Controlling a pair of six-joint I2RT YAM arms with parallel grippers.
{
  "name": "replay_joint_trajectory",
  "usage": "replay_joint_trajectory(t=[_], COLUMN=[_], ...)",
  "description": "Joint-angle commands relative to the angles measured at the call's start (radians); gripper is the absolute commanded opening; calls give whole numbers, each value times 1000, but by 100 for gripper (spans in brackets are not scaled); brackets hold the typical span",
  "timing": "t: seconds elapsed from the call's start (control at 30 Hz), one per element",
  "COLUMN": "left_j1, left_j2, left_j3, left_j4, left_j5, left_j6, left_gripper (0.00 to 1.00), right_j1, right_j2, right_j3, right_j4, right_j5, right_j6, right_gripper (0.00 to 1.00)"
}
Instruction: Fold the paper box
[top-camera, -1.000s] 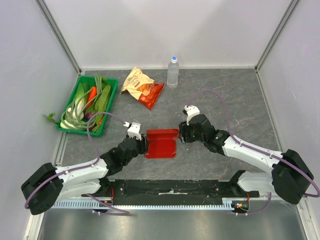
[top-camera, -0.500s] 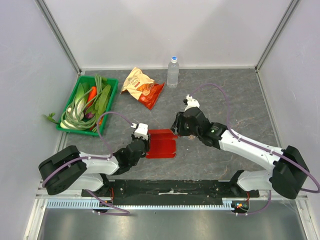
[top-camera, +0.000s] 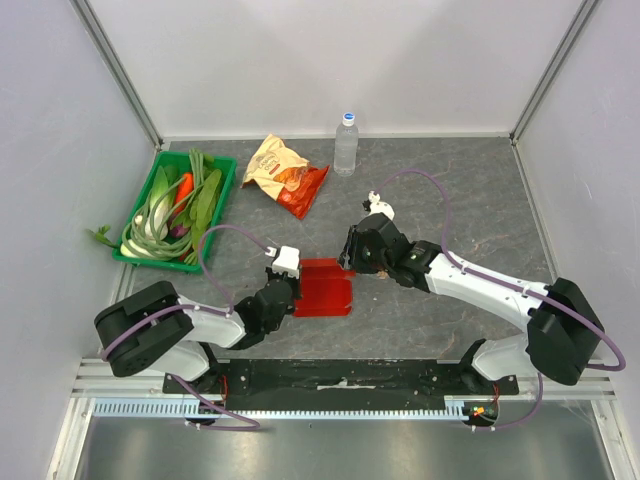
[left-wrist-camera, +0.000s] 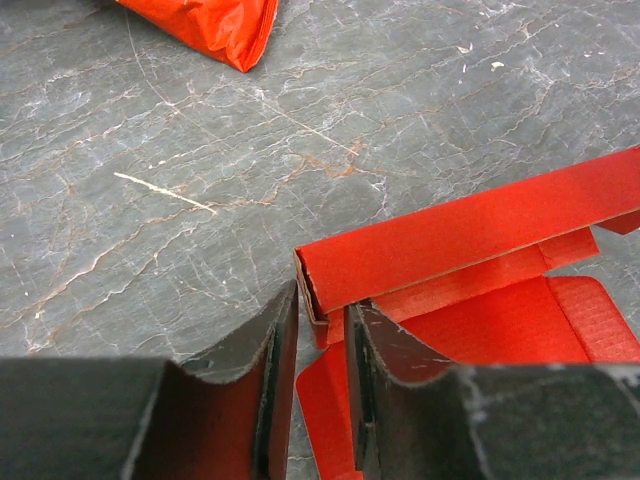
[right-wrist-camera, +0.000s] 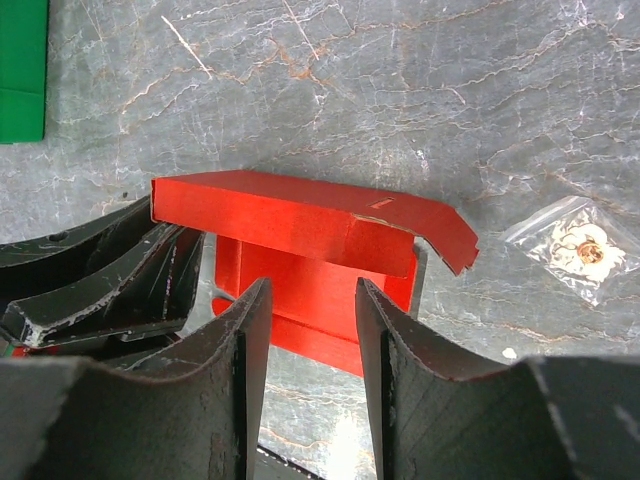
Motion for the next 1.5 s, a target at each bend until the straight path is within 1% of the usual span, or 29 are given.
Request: replay_joint_trajectory(t=[0.0,0.07,0.1,0.13,0.23,0.3,0.43,0.57,0.73,0.77,0.87,1.0,1.1,1.17,1.27,1.3,1.43,1.47], left_j1=[-12,-15,-17,-18,-20,-18,-18,-21,-28,-29,-34,-38,-43,-49,-52,-54,-63,-64], left_j2=[32,44,46,52,65,81,108,127,128,130,131,139,147,151,154,153,150,145], left_j3=[22,23,20,17,9,11,16,13,6,8,9,13,13,13,10,8,-6,-12], left_j4=[114,116,114,114,131,153,185,203,240,240,242,251,255,257,263,265,280,289], left_j5=[-49,-49,-49,-51,-60,-63,-60,-69,-77,-81,-92,-106,-106,-112,-115,-117,-133,-136], left_j6=[59,59,56,45,34,45,59,62,93,97,102,110,108,108,105,102,85,80], left_gripper=[31,35,38,39,39,37,36,28,21,17,13,8,6,4,3,3,2,2], right_j1=[2,-1,-4,-4,-7,-13,-16,-23,-24,-24,-24,-24,-33,-36,-41,-43,-59,-61], right_j2=[11,16,17,17,22,26,32,51,71,78,85,72,57,32,5,-1,-14,-14], right_j3=[13,10,10,10,9,4,-5,-6,-5,-5,-22,-49,-91,-134,-180,-190,-276,-289], right_j4=[15,19,23,26,33,38,46,56,69,69,87,108,157,226,311,328,481,510], right_j5=[15,15,14,15,12,8,12,3,-2,-11,-29,-12,-32,-40,-42,-37,-75,-83], right_j6=[30,33,36,36,38,42,45,39,42,48,79,117,168,199,263,277,401,418], right_gripper=[46,46,46,46,46,45,45,45,43,43,43,42,41,41,37,34,28,25])
